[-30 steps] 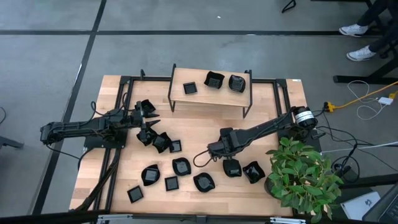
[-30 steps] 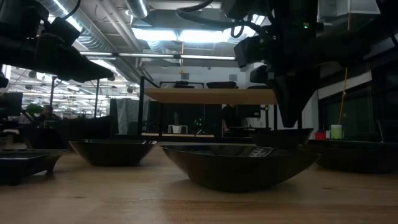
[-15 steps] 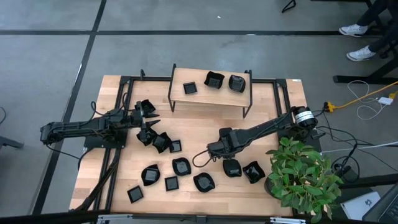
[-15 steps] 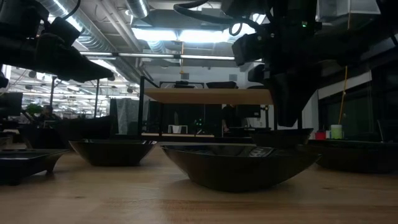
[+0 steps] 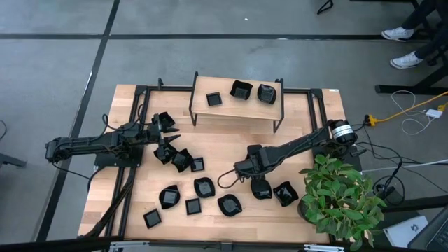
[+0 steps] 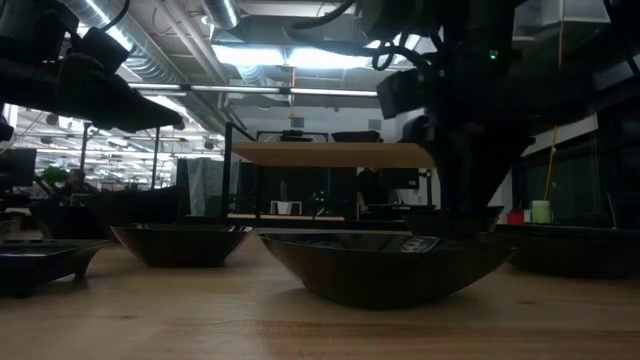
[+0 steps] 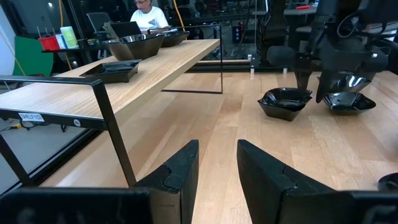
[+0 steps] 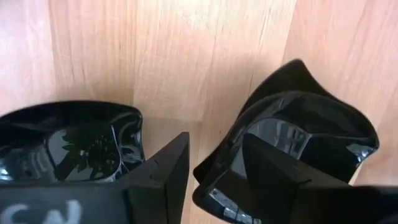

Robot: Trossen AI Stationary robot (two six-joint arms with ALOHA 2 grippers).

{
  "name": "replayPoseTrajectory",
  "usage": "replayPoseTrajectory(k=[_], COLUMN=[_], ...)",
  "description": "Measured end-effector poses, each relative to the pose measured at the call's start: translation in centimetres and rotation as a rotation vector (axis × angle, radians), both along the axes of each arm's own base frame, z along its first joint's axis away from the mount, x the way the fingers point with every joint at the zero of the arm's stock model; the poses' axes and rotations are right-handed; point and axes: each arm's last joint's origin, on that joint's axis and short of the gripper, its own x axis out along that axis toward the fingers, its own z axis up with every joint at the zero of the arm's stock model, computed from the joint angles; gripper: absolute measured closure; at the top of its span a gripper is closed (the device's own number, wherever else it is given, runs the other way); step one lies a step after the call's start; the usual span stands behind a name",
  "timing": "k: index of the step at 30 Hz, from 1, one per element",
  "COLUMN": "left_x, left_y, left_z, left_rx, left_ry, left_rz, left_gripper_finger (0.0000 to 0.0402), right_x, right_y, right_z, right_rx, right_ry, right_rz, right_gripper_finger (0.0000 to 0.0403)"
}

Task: Pick & Place Mini shaped plates
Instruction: Stack the leaf-shaped plate on top of the leaf-shaped plate on the shelf

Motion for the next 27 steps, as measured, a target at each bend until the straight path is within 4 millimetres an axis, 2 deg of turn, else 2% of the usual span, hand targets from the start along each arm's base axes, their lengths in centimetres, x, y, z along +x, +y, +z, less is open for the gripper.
replayPoseTrajectory(k=[19, 27], left_x=[0.00, 0.00], left_y=[0.00, 0.00], left_z=[0.00, 0.01], left_rx=[0.000, 0.000], left_ry=[0.000, 0.000], left_rz=[0.000, 0.000], left_gripper_finger=[0.0297, 0.0297], right_x=[0.16, 0.22], right_y=[-0.29, -0.69], right_z=[0.21, 0.22], right_rx=[-0.005, -0.040], right_ry=[0.002, -0.001], right_rz=[0.029, 0.026], right_gripper_finger=[0.0323, 0.0364])
